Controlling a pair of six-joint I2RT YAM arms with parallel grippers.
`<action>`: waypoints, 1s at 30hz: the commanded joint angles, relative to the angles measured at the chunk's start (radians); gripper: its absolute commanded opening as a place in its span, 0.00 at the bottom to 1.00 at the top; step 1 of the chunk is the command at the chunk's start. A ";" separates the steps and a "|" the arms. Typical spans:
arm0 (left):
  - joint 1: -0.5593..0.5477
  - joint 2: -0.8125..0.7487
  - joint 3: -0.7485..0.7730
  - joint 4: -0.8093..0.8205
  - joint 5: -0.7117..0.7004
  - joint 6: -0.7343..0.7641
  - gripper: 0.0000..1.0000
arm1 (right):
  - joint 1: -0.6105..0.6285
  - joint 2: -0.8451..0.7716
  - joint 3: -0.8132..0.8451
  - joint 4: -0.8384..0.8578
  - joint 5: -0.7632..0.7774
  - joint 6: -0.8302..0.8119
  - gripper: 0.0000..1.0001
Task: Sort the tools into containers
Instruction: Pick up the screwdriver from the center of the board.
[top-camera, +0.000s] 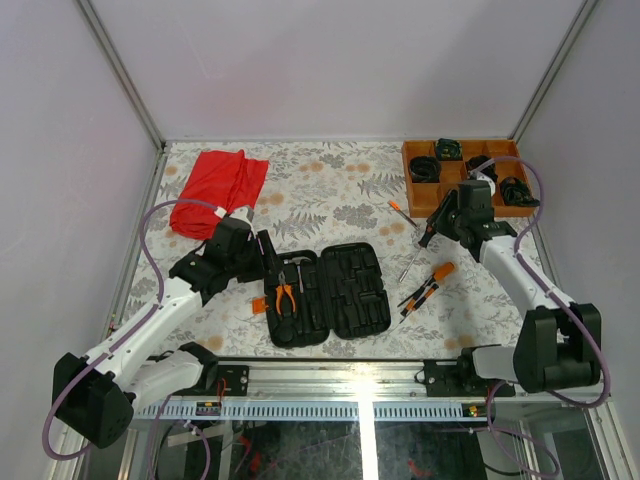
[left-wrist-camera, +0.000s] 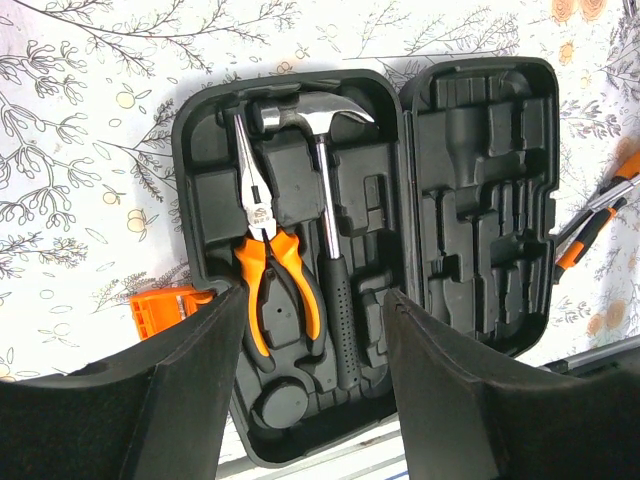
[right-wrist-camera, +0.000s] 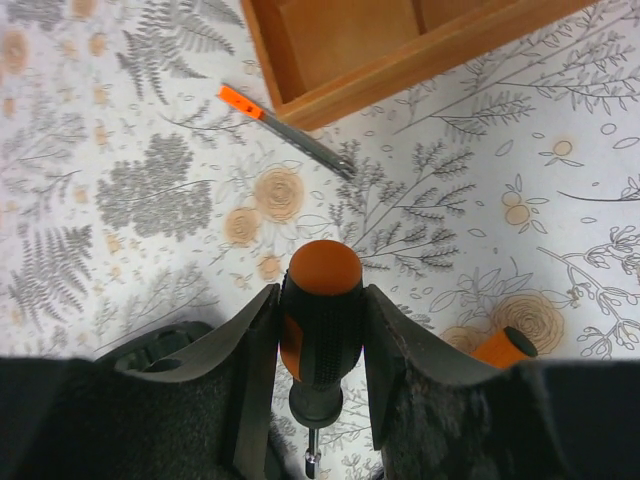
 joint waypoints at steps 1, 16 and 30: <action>0.007 0.001 -0.004 0.031 0.023 0.018 0.56 | 0.003 -0.079 0.000 0.020 -0.082 -0.028 0.03; 0.007 0.009 -0.007 0.038 0.037 0.018 0.56 | 0.249 -0.133 0.124 -0.082 -0.121 -0.199 0.00; 0.006 0.015 -0.020 0.055 0.053 -0.003 0.56 | 0.495 0.163 0.286 -0.091 -0.307 -0.165 0.00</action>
